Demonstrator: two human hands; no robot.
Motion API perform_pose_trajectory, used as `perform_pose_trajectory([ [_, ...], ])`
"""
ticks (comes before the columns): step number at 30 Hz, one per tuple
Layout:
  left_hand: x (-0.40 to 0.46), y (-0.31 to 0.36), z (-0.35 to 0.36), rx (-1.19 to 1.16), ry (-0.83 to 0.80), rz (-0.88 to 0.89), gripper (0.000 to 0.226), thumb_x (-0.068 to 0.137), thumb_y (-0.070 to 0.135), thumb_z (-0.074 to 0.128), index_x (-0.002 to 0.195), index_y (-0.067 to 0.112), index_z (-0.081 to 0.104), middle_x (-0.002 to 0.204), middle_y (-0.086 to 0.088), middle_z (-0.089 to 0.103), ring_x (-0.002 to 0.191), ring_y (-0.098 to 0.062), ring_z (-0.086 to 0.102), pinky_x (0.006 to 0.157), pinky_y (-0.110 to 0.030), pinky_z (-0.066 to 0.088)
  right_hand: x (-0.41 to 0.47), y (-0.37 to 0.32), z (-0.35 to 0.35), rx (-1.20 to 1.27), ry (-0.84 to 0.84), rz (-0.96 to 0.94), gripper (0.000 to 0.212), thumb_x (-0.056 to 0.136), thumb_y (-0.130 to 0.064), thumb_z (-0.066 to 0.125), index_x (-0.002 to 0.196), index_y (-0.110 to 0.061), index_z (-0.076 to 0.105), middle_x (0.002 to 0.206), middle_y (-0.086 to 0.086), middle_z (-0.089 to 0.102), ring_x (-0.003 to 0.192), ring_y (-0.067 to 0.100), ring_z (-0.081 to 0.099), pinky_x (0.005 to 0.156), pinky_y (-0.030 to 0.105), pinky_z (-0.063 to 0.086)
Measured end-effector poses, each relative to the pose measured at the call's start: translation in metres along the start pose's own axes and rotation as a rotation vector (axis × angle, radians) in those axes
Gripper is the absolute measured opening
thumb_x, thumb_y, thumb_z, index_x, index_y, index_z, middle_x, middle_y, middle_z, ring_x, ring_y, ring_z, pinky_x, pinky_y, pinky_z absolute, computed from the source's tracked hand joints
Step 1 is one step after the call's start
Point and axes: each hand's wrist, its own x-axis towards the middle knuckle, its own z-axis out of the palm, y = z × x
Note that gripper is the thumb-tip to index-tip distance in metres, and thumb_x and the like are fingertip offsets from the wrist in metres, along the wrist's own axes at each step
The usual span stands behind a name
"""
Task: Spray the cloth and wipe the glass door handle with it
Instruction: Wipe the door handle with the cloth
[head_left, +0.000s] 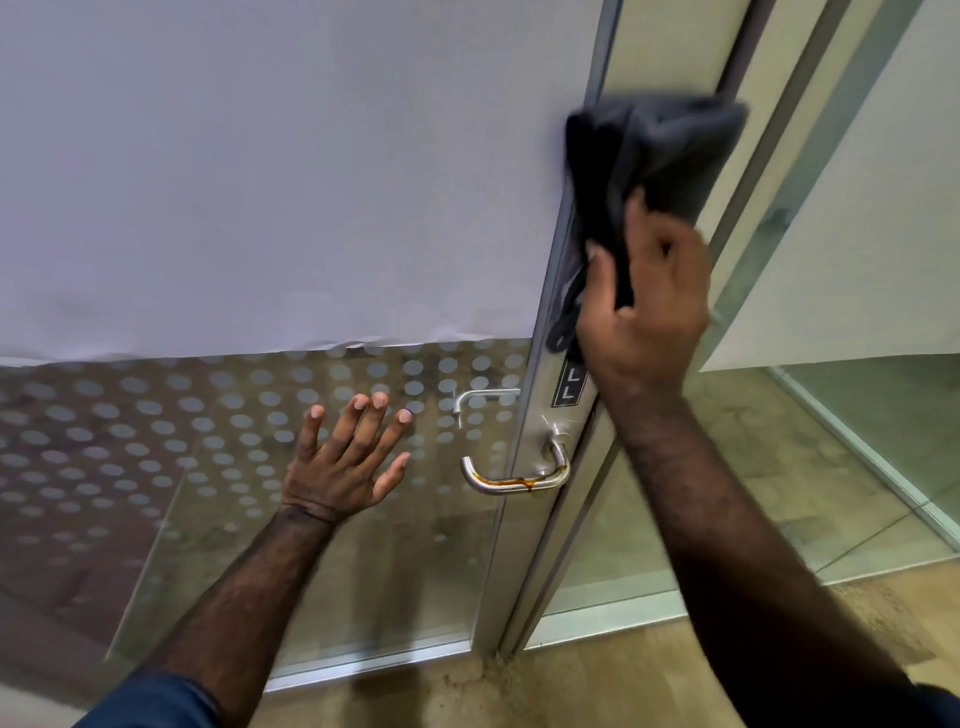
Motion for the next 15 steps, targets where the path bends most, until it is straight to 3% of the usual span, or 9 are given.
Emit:
perform_pose_trajectory([
  [5, -0.001, 0.001, 0.000, -0.005, 0.001, -0.003, 0.084, 0.098, 0.058, 0.065, 0.167, 0.016, 0.041, 0.178, -0.016, 0.025, 0.166, -0.033, 0.022, 0.133, -0.063, 0.012, 0.018, 0.011, -0.003, -0.028, 0.052, -0.007, 0.040, 0.101, -0.007, 0.079, 0.136, 0.008, 0.071, 0.107, 0.027, 0.073, 0.097, 0.038, 0.072, 0.096, 0.035, 0.059],
  [11, 0.001, 0.001, -0.002, -0.001, 0.004, -0.002, 0.083, 0.098, 0.056, 0.063, 0.167, 0.015, 0.040, 0.178, -0.016, 0.025, 0.166, -0.034, 0.021, 0.133, -0.063, 0.010, -0.094, 0.008, -0.024, -0.058, -0.209, 0.132, 0.038, 0.093, 0.003, 0.082, 0.129, 0.012, 0.073, 0.108, 0.031, 0.069, 0.098, 0.046, 0.069, 0.091, 0.051, 0.059],
  [15, 0.004, 0.000, -0.003, -0.002, 0.012, 0.010, 0.084, 0.098, 0.056, 0.064, 0.167, 0.015, 0.040, 0.178, -0.017, 0.025, 0.166, -0.034, 0.021, 0.132, -0.063, 0.012, -0.123, 0.002, -0.031, -0.084, -0.322, 0.132, 0.046, 0.091, 0.007, 0.080, 0.136, 0.009, 0.071, 0.109, 0.029, 0.069, 0.102, 0.039, 0.064, 0.092, 0.048, 0.057],
])
